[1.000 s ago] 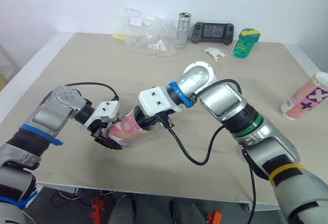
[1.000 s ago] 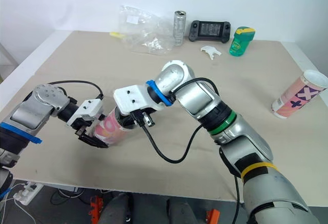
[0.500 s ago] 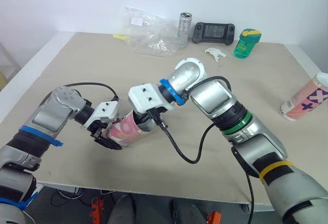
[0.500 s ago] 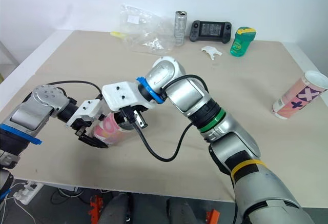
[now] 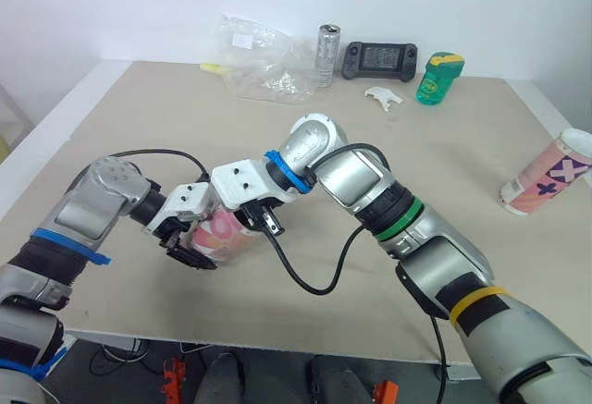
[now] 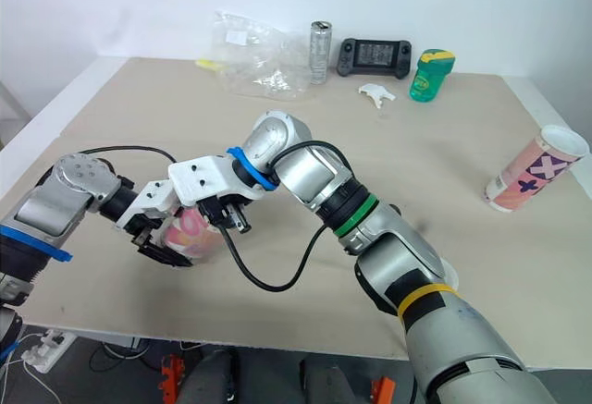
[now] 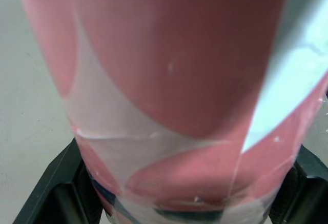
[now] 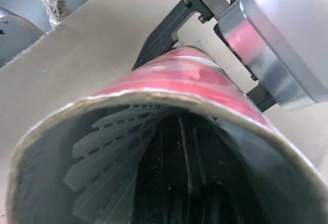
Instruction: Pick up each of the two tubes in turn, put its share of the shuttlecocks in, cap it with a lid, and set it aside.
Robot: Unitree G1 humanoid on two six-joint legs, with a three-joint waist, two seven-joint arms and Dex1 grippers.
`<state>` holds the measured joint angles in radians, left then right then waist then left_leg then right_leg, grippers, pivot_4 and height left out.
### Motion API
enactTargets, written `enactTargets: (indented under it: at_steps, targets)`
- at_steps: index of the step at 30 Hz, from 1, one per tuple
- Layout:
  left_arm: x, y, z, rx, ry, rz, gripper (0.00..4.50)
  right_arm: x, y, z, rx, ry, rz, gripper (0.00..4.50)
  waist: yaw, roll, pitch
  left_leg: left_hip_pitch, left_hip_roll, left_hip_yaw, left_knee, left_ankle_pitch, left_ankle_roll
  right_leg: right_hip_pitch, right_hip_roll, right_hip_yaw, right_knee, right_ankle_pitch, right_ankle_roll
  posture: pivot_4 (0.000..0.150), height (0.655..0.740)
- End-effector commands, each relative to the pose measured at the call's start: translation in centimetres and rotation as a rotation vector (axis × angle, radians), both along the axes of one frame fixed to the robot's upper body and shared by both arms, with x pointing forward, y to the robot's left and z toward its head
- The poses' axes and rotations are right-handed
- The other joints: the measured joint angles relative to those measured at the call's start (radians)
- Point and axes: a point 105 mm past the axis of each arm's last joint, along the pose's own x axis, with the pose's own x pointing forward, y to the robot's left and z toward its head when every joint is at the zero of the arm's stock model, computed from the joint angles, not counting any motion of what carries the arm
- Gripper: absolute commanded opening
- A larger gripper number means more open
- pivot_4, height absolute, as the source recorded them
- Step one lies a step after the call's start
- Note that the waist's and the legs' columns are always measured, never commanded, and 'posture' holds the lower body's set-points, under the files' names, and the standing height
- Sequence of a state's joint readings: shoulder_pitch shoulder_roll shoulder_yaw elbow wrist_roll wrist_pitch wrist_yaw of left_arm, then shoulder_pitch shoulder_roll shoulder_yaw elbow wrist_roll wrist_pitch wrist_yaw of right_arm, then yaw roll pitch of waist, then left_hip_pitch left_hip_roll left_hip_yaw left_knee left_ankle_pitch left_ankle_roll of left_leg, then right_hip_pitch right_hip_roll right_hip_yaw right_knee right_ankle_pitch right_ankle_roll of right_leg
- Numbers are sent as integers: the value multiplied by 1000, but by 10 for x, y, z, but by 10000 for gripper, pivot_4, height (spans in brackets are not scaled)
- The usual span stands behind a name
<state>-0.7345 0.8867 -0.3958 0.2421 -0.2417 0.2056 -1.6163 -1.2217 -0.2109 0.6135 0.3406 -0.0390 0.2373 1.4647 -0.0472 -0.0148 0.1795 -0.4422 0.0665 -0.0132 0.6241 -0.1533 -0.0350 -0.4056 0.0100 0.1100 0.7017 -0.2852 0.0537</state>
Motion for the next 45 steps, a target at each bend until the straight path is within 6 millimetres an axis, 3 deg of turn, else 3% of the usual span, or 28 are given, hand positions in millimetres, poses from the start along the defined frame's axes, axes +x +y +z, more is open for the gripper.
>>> enactTargets:
  at_steps: [1,8,17,24,26,29,36,40,45]
  targets:
    - [-1,-3,3,-6,-21,-12,36172,-3,-3,25,68,21,21,858,0,0,0,0,0,0,-1,1,-1,0,0,0,0,0,0,1500,7394]
    - [-1,-4,2,-11,-21,-12,36172,-2,-32,52,113,24,-2,858,3,0,0,-2,0,0,-1,1,-2,-1,0,0,-1,-1,1,1500,7394]
    - [1,-6,2,-17,-25,-13,36172,1,-73,62,171,-7,-127,858,3,0,0,-2,0,0,-2,1,-2,-1,-1,0,-1,-1,1,1500,7394]
    - [2,-22,20,-170,-97,-47,36172,0,-135,74,305,-4,-306,858,17,-1,1,-4,-2,1,-2,1,-2,-2,-2,1,-3,-1,2,1500,7394]
    - [6,-36,31,-281,-142,-45,36172,11,-170,72,321,-6,-479,858,15,-2,2,-6,-3,2,-2,1,-2,-3,-4,1,-3,-2,1,1500,7394]
    - [9,-55,42,-409,-189,-60,36172,21,-237,47,153,-58,-720,8348,30,-3,2,-6,-4,0,-3,1,-2,-2,-4,-1,-3,-2,-1,1500,7394]
    - [7,-84,38,-537,-199,-74,36172,9,-301,20,-58,-20,-870,38108,-5,-2,4,-6,-7,5,-3,0,-1,-3,-9,3,-3,-3,0,1500,7394]
    - [3,-110,23,-611,-121,-69,36172,1,-344,3,-221,10,-954,38108,-1,-2,4,-5,-8,4,-3,0,-1,-2,-9,2,-3,-5,5,1500,7394]
    - [-3,-128,1,-623,-35,-63,36172,-7,-354,-14,-315,89,-945,38108,-4,-2,4,-5,-11,5,-2,0,-2,-1,-11,4,-3,-4,8,1500,7394]
